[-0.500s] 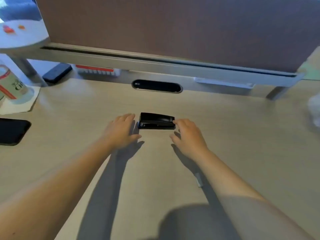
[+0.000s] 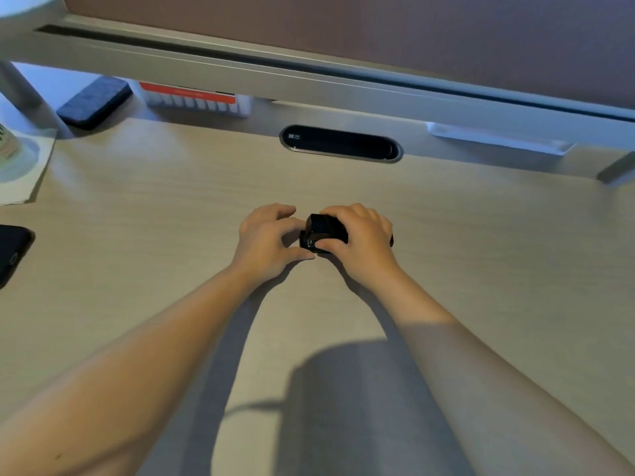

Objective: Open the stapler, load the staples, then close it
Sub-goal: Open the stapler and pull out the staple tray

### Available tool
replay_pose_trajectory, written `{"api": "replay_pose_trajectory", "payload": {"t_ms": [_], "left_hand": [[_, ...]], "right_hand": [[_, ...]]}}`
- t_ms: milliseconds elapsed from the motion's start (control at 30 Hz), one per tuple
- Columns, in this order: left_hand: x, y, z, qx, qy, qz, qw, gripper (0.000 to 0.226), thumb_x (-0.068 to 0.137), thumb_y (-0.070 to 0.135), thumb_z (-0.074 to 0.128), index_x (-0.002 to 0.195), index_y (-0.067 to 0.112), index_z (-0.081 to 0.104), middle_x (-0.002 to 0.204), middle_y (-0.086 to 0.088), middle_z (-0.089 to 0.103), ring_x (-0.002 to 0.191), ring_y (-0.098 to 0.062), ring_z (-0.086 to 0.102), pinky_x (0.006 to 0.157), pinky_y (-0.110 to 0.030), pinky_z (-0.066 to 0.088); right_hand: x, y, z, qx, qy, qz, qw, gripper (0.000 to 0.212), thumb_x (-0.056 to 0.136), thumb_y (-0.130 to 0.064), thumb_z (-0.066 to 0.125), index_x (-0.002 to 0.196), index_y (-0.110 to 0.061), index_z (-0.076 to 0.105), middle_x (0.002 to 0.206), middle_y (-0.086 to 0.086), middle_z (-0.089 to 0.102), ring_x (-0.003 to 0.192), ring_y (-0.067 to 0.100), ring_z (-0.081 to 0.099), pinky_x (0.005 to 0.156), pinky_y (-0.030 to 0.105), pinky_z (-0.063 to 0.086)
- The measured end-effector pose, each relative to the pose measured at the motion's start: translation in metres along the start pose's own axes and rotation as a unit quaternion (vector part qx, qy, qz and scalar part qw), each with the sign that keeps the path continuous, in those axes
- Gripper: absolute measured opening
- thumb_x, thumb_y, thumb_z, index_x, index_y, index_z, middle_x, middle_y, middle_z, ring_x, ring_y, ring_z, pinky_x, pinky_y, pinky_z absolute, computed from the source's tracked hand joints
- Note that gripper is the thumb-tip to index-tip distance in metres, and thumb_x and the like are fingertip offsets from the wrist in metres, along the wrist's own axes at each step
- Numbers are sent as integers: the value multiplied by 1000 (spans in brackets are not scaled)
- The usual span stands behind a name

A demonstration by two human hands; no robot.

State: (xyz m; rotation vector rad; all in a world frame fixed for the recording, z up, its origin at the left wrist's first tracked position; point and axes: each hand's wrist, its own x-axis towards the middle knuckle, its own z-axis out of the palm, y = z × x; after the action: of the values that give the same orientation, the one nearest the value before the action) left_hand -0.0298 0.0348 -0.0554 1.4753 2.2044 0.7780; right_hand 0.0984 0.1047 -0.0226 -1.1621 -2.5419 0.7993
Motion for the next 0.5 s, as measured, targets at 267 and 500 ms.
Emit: {"api": "replay_pose_trajectory", "payload": {"t_ms": [267,500], "left_hand": [[3,-2,3,-19,17,-16,1000,40,62,27,75,101,19,67,125,-7,56,124,-25,40,105,-40,26],[3,2,1,-21,5,-29,999,41,64,23,74,104,17,65,128,-7,53,126,-24,38,105,-36,25]], "right_hand": [[0,0,-11,149,55,3,987,30,75,-16,61,105,-13,55,100,3,55,101,25,50,94,36,38],[-14,14,-32,252,211,48,943,28,88,-8,44,116,-6,45,103,3,48,94,16,46,78,5,37]]}}
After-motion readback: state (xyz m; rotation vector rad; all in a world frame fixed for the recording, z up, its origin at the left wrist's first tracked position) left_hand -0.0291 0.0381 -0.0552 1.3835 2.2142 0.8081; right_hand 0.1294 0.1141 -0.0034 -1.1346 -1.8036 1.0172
